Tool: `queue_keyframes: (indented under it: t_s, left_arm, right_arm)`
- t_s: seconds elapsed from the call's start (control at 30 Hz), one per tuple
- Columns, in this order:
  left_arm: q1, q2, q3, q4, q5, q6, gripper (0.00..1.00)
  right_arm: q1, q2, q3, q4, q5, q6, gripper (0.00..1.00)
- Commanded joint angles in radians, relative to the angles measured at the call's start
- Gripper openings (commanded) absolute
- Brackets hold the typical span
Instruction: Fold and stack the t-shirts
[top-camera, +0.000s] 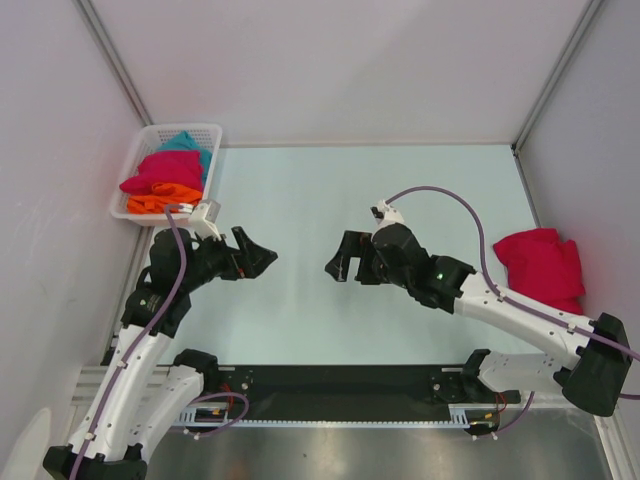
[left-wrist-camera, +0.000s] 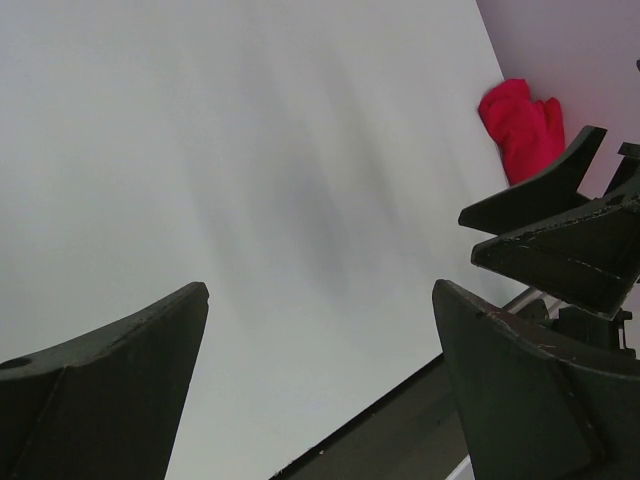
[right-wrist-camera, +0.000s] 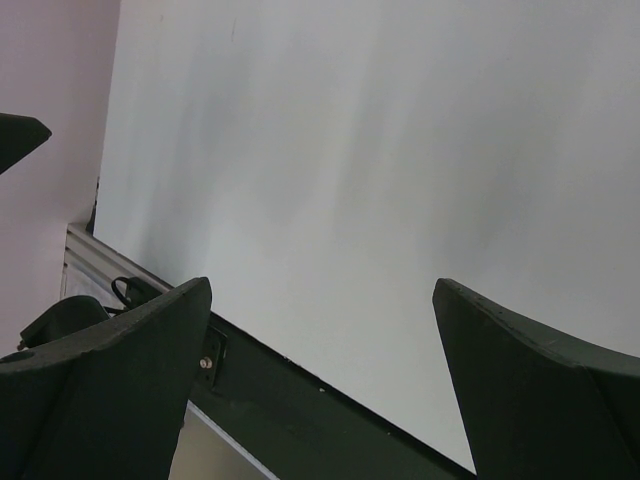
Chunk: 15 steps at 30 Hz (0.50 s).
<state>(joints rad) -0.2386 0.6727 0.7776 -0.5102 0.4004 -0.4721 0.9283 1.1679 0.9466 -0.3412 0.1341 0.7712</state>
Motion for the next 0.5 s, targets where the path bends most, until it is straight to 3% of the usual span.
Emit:
queue_keyframes:
  t_s: [0.0, 0.47]
  left_arm:
    - [0.007, -0.005, 0.022, 0.026, 0.023, -0.014, 1.00]
    - [0.007, 0.001, 0.025, 0.030, 0.023, -0.020, 1.00]
  right_arm:
    - [0.001, 0.010, 0.046, -0.022, 0.024, 0.017, 1.00]
    - [-0.003, 0.036, 0.078, -0.077, 0.050, 0.023, 1.00]
